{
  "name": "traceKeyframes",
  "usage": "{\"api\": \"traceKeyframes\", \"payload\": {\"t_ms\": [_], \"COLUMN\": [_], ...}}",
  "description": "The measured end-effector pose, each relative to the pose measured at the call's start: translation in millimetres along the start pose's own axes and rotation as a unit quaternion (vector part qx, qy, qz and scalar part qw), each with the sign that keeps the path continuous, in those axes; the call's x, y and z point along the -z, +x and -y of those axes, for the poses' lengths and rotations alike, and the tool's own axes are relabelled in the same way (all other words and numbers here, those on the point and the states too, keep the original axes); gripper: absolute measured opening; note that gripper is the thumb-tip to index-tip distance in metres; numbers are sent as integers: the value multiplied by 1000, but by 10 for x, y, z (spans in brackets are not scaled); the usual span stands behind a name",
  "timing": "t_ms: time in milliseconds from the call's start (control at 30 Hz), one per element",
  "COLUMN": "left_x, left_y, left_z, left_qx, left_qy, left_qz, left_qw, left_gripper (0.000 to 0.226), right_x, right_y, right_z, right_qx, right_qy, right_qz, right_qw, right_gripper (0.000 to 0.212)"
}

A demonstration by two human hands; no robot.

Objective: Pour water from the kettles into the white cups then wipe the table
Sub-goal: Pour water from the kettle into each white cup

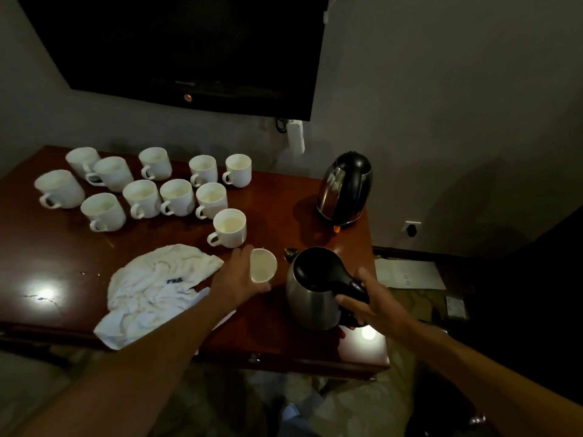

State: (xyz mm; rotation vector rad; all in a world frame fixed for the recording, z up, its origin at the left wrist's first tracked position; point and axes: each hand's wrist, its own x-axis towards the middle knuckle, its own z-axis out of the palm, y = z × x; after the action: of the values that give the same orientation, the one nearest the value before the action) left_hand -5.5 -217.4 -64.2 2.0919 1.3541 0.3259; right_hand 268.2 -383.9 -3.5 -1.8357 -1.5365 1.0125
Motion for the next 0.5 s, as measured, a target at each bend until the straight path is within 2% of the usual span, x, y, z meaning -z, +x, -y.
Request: {"api": "traceKeyframes", "payload": {"t_ms": [233,500], "left_x": [79,177], "left_y": [29,-35], "left_z": [-43,104], "left_qx": [1,16], "left_qy": [-16,17], "left_qz": [-13,-27], "left_qw": [1000,999], "left_gripper": [86,97], "right_x": [140,190], "right_y": [170,399], "right_z": [180,523], "right_qx": [19,39], "right_qy": [-13,-64], "right_qz": [48,80], "right_qw": [999,994], "right_gripper": [27,27]}}
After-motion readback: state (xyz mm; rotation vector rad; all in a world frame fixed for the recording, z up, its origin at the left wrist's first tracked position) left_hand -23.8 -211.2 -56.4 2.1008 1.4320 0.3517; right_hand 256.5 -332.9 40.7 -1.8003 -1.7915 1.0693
